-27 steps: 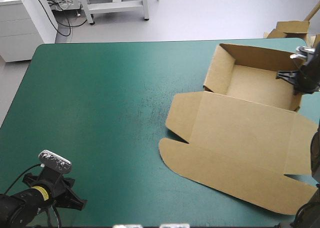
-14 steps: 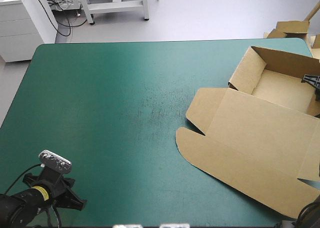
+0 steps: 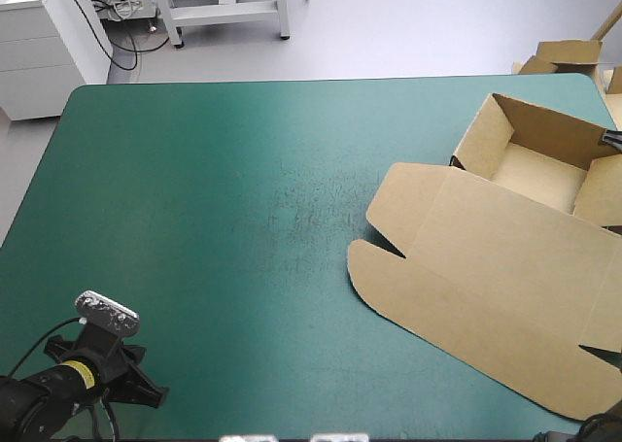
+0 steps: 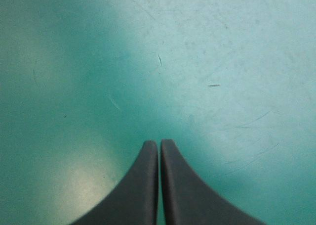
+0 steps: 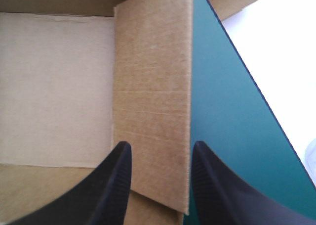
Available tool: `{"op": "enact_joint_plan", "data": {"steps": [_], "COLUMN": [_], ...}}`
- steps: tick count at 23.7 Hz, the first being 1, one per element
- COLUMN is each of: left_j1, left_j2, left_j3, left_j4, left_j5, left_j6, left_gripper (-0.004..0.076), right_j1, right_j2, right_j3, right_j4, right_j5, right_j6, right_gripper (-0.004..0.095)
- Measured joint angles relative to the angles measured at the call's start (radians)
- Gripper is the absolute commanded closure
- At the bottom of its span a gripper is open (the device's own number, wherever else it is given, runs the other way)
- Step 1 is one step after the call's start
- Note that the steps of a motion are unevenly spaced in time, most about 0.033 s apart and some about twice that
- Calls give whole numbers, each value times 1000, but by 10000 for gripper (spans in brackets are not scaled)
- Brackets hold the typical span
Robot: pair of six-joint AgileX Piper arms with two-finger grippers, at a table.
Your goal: Fold the box
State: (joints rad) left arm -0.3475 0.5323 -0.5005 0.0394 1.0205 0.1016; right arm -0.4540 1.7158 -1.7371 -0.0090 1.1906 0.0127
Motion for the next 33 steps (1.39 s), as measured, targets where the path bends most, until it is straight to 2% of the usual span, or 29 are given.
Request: {"op": "enact_joint_plan", "data": {"steps": [2, 4, 5, 6, 11, 19, 24, 33], "left_j1": [0, 0, 0, 0, 0, 0, 0, 0], "left_j2": [0, 0, 0, 0, 0, 0, 0, 0], "left_j3": [0, 0, 0, 0, 0, 0, 0, 0], "left_j4": [0, 0, 0, 0, 0, 0, 0, 0], "left_j5": [0, 0, 0, 0, 0, 0, 0, 0], "left_j6": [0, 0, 0, 0, 0, 0, 0, 0], "left_gripper": [731, 731, 731, 731, 731, 731, 731, 731], "right_j1": [0, 2, 5, 13, 70, 343, 381, 382], "right_j2": [-44, -124, -151, -223, -503, -979, -1088, -1250], "right_j3": [12, 59, 76, 132, 356, 839, 985, 1157], "right_j4": [66, 152, 162, 170, 171, 183, 183, 183], "right_j5": [1, 2, 2, 4, 6, -42, -63, -144], "right_j6": [-58, -119, -135, -161, -182, -181, -184, -254], "right_gripper": [562, 712, 870, 933, 928, 928, 928, 928]}}
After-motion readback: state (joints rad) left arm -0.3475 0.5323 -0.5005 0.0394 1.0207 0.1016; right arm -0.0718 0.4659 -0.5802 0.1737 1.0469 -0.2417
